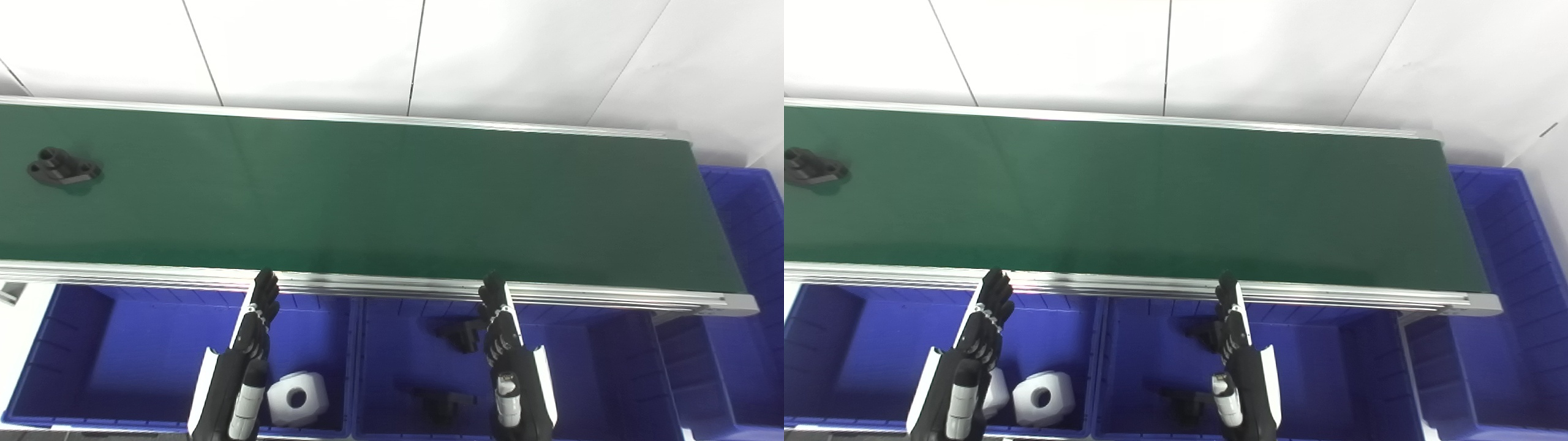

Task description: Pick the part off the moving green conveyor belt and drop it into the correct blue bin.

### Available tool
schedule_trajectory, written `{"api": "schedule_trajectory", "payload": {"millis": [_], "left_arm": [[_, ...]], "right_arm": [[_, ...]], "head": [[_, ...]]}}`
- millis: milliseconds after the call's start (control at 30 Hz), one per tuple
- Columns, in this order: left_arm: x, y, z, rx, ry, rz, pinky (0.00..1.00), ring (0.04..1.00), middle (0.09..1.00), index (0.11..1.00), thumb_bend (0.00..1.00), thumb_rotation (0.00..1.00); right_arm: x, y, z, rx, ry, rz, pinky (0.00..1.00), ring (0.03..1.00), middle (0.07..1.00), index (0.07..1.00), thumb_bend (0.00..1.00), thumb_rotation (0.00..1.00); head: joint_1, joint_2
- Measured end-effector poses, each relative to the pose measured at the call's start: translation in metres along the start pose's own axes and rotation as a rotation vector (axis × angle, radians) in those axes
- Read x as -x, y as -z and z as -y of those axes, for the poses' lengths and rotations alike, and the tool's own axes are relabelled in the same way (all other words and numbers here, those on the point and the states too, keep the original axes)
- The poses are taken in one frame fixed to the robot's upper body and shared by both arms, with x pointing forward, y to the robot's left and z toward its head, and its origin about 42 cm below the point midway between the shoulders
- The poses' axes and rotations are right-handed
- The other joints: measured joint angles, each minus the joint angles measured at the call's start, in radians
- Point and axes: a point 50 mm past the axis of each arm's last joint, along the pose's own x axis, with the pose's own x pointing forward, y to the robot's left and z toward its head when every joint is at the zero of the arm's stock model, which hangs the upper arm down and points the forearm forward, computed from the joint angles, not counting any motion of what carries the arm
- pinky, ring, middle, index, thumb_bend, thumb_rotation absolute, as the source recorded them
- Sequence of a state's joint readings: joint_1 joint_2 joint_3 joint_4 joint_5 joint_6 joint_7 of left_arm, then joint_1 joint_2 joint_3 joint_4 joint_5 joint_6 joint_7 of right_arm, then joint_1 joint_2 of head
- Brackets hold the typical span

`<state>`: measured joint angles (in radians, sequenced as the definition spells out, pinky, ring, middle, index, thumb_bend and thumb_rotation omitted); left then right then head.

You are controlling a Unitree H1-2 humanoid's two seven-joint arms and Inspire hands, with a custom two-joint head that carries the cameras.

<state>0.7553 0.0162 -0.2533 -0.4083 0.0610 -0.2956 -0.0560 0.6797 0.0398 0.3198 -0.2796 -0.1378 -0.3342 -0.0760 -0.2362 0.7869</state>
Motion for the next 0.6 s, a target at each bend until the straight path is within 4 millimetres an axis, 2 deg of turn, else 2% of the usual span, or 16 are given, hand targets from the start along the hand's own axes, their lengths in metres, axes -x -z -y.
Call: {"api": "schedule_trajectory", "payload": {"millis": [300, 600], "left_arm": [[0.0010, -0.0021, -0.0012, 0.031, -0.009, -0.023, 1.00, 1.000, 1.000, 1.000, 0.70, 0.99], [0.0038, -0.0030, -0.0007, 0.036, -0.010, -0.029, 1.00, 1.000, 1.000, 1.000, 0.66, 0.99]], "right_arm": [[-0.0021, 0.0002, 0.0043, 0.007, 0.012, 0.004, 1.00, 1.000, 1.000, 1.000, 0.91, 1.00], [-0.0022, 0.0003, 0.0051, 0.003, 0.015, 0.004, 1.00, 1.000, 1.000, 1.000, 0.90, 1.00]], "head": [[0.000, 0.000], [0.005, 0.000]]}}
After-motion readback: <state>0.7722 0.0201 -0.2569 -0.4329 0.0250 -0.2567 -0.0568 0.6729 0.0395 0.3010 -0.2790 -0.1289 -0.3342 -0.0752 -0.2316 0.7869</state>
